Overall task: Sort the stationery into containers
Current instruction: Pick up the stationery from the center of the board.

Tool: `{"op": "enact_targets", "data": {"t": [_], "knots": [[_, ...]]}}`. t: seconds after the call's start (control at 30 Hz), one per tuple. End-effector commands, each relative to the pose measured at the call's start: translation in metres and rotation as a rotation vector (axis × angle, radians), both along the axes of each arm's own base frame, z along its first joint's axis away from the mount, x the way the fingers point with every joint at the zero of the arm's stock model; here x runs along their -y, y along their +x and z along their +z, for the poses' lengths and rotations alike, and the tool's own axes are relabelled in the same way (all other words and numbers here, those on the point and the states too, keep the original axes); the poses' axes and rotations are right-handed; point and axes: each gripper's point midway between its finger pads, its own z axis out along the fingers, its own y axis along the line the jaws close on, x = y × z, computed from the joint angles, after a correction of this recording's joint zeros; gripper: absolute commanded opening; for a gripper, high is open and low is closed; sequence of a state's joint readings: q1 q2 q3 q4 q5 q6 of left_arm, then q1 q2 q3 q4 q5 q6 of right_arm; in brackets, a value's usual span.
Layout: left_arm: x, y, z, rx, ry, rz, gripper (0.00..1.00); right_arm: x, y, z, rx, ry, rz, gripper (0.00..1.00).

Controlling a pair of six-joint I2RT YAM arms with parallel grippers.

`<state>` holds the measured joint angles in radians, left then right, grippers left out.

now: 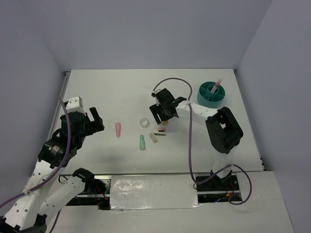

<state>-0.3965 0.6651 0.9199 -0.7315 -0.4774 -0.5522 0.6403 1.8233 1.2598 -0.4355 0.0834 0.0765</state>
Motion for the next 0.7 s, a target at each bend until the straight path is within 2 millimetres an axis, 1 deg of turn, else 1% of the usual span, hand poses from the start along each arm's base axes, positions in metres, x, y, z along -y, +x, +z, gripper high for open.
{"op": "enact_targets", "data": {"t": [0.0,0.1,0.17,0.37,0.47,0.67], "knots": [[0.007,0.006,0.004,0.025,-0.007,-0.039,0.99,0.003,0.013,-0.003,0.0,-0.019,-0.014,0.76],[0.009,0.007,0.005,0.033,-0.014,-0.051,0.99,0.004,0.015,-0.009,-0.01,0.016,-0.017,0.71],[0.01,0.007,0.005,0.032,-0.011,-0.06,0.99,0.002,0.014,-0.012,-0.012,0.027,-0.012,0.7],[0.014,0.007,0.004,0.028,-0.015,-0.078,0.99,0.004,0.014,-0.019,-0.018,0.019,-0.008,0.58],[0.014,0.007,0.005,0.031,-0.017,-0.079,0.99,0.0,0.01,-0.024,-0.04,0.034,0.003,0.59],[0.015,0.007,0.006,0.035,-0.019,-0.088,0.99,0.002,0.005,-0.031,-0.062,0.029,-0.004,0.58]]}}
